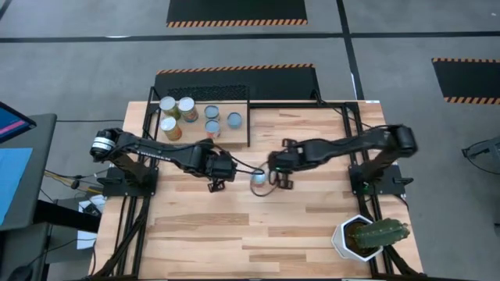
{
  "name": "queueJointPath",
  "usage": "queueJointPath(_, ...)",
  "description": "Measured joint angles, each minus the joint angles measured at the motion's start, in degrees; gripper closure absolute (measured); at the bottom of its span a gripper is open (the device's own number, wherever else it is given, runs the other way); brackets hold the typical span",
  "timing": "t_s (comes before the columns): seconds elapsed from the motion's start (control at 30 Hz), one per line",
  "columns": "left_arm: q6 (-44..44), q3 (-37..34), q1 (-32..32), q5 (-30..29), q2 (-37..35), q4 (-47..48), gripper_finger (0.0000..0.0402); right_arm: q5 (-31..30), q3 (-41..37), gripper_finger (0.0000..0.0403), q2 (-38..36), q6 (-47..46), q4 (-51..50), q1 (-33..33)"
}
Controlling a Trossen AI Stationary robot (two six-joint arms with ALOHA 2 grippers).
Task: Pick and place cans onto a shelf
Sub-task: Put the canned pineapple on the shelf
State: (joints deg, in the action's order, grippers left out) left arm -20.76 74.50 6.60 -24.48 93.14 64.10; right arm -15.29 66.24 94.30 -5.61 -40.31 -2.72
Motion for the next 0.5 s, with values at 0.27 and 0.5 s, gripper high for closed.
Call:
queueJointPath(0.27,16.2,-6.4,0.1,10.3,1.0,-34.7,0.0349,-0.5,0.0,0.0380,-19.4,-6.2,-16.8,-6.6)
queueJointPath(0.5,22.3,-7.8,-2.2,16.4,5.6,-49.5,0.0348,-1.9,0.1,0.0384,-33.2,-15.4,-21.2,-11.6)
